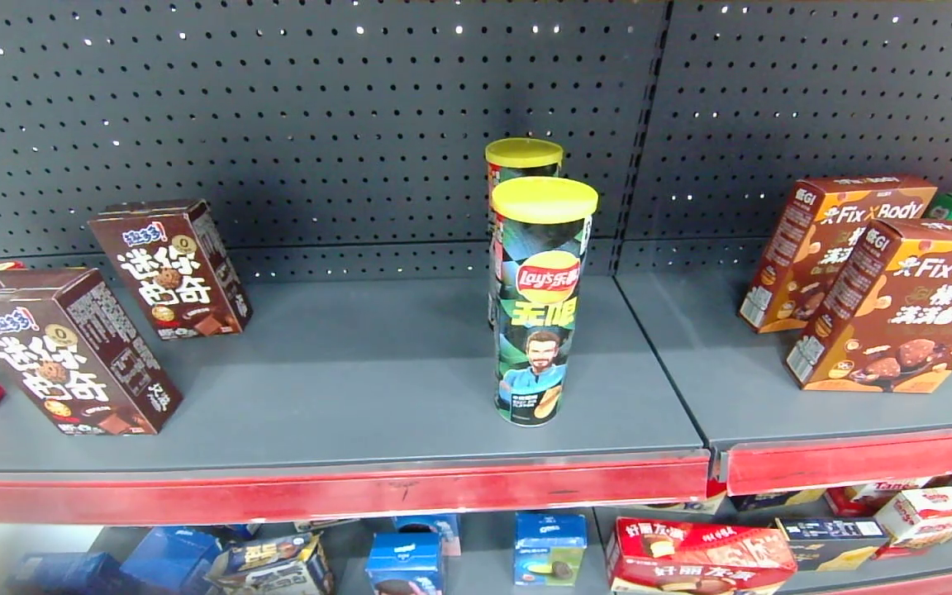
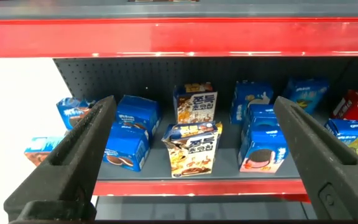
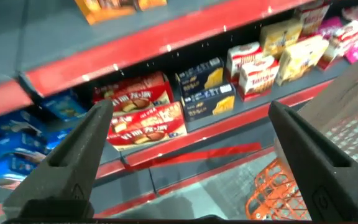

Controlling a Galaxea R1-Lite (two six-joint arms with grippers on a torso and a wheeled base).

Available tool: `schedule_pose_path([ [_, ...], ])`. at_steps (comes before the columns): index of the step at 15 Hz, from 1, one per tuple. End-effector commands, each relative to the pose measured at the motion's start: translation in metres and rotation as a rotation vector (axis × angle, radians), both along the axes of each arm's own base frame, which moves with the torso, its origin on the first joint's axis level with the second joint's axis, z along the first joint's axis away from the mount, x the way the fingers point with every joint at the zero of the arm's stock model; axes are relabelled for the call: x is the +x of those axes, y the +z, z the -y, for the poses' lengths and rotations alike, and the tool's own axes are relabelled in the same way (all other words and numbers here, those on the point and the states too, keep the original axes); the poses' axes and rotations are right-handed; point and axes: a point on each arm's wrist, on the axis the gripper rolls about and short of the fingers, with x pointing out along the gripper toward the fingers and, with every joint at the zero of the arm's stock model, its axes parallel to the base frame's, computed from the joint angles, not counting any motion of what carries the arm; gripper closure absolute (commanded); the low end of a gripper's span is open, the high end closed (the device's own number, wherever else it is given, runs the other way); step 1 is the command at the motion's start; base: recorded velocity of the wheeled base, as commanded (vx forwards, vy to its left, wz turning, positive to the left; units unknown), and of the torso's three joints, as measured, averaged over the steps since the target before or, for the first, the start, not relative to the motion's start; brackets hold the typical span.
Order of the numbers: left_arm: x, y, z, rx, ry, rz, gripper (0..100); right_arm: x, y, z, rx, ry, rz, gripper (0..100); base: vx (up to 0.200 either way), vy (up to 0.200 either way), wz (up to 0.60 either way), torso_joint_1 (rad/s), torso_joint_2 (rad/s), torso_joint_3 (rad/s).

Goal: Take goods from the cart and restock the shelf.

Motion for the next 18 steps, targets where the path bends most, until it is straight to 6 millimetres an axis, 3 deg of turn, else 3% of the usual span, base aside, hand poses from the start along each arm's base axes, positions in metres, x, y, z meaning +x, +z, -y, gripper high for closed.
schedule_pose_path([
  [1,0.0,0.0,0.0,-0.001,-0.001,-0.001,0,0.009,-0.037,-0.001,0.0,-0.006,-0.003,0,0.0,0.0,0.0,0.0,0.0,0.0],
  [5,0.0,0.0,0.0,0.001,-0.001,-0.001,0,0.022,-0.091,-0.006,-0.078,0.047,0.067,0,0.0,0.0,0.0,0.0,0.0,0.0],
  [10,0.0,0.0,0.0,-0.001,0.001,-0.002,0,0.028,-0.097,-0.006,-0.122,0.092,0.152,0,0.0,0.0,0.0,0.0,0.0,0.0],
  [12,0.0,0.0,0.0,0.001,-0.001,-0.001,0,0.034,-0.102,-0.005,-0.229,0.082,0.199,0,0.0,0.0,0.0,0.0,0.0,0.0],
  [18,0.0,0.0,0.0,-0.001,-0.001,-0.001,0,0.036,-0.104,-0.005,-0.23,0.087,0.24,0,0.0,0.0,0.0,0.0,0.0,0.0],
])
